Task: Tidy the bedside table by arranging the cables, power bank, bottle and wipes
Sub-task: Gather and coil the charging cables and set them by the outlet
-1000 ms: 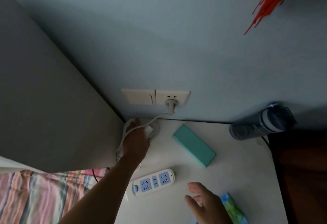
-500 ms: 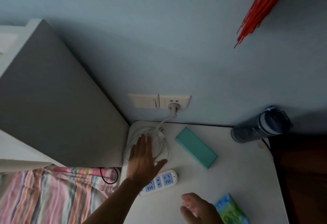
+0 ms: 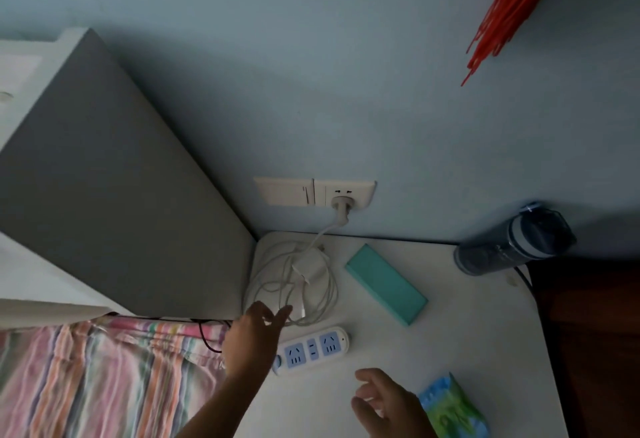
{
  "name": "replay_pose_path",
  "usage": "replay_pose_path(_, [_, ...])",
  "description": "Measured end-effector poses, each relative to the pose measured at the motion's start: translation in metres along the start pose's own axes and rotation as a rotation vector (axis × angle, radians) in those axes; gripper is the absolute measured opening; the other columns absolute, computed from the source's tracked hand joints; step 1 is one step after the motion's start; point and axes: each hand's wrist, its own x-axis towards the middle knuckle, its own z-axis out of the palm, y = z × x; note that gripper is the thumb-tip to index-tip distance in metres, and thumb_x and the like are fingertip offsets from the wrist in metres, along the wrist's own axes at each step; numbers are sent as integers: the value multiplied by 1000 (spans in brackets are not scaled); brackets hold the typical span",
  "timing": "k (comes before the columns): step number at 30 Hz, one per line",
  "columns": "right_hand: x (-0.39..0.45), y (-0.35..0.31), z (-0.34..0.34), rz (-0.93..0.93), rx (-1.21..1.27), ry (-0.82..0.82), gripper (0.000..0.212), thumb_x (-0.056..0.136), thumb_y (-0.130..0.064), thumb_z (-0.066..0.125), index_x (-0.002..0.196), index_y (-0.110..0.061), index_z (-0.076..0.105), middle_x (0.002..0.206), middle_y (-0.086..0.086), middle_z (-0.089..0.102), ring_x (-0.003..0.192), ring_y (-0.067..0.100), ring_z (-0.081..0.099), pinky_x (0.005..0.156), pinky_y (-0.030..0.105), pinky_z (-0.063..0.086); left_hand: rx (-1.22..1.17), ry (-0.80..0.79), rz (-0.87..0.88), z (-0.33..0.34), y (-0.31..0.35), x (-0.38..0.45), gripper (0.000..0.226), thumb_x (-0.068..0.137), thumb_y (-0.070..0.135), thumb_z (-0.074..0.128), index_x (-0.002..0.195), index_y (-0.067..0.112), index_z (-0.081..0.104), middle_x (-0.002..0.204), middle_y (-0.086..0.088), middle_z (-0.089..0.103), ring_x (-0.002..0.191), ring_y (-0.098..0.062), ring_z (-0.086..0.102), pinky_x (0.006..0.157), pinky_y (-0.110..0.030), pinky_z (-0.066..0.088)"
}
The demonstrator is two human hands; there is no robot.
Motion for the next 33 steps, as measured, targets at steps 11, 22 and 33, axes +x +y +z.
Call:
replay_pose_path(11, [87,-53,14,-313,-384,81,96,85,-61,54,140,-54,-24,160,-1,-24,150,30,12,114,46,33,-458,59,-25,18,10,0,72,68,16,85,119,17,33,98,-10,62,87,-21,63,77,-32,53])
replay_pose_path(22, [142,-45,4,-454,-849,30,106,88,-53,57,144,-36,-31,155,6,-37,149,35,-7,120,50,11,101,-239,274,34,-29,5,84,96,42,43,144,19,-22,156,-5,-21,147,-22,-3,112,-29,21])
replay_pose_path(33, [167,-59,6,-463,-867,79,105,88,-34,63,147,-34,-24,158,4,-31,150,36,-2,119,47,12,392,-96,189,44,-1,22,74,97,35,44,151,6,3,161,-19,2,143,-40,19,114,-43,29])
